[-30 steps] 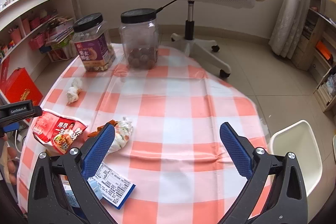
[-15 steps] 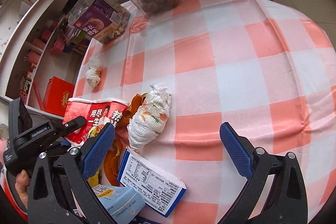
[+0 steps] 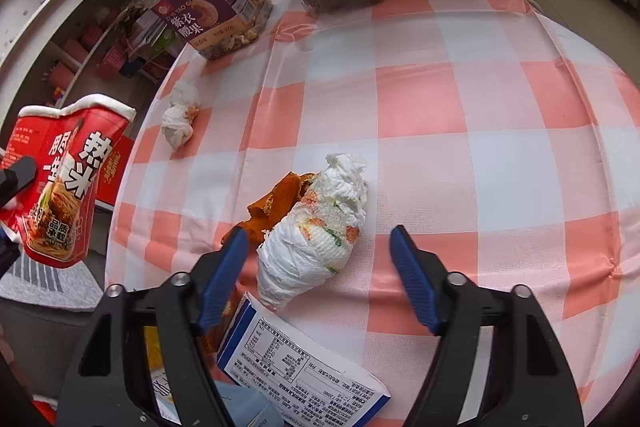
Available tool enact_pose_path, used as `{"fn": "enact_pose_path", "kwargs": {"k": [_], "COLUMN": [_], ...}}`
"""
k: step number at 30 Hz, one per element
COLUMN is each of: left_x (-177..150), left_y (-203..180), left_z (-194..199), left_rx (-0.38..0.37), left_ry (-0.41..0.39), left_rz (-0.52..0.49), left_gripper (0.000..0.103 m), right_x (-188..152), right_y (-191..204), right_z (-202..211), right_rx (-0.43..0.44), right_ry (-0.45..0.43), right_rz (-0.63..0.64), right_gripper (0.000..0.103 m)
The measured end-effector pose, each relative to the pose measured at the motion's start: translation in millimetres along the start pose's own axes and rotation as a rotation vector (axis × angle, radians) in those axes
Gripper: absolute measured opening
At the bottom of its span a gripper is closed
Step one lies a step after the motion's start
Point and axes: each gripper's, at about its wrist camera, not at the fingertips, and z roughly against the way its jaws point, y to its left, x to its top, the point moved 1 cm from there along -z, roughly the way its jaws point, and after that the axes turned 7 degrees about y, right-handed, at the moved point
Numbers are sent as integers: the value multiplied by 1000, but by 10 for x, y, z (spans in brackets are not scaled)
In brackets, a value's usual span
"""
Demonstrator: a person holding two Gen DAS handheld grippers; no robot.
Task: Collect trash
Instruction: 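Grasp the red noodle cup with the left gripper while the right grasps the white tissue bundle, then carry the tissue bundle into the bin and open the right gripper while the left holds the cup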
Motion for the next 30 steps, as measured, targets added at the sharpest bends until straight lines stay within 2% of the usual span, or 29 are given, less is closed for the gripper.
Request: {"fn": "enact_pose_path", "kwargs": {"k": [1,4,9,20,30], "left_x": [4,-9,-57,-193,-422], "left_y": [10,37,-23,-355,-781], "left_z": [-14,-6,98,340,515], "left_rx": [2,21,45,107,157], "left_ry": [4,4,-38,-187,-315], "left_rz": [1,-5,-41,-138,-263], "left_gripper": [42,42,42,42,42], "right_x": [-3,-4,43,29,-130], "right_y": [15,2,0,-49,-96], "right_z": [-13,51,402,1302,1711], "right_rx": [2,8,-1,-117,-247], "right_ry": [9,-12,-108,-360,-495], "right_rz": [12,15,34,94,131], "right_gripper": [45,43,43,43,43]}}
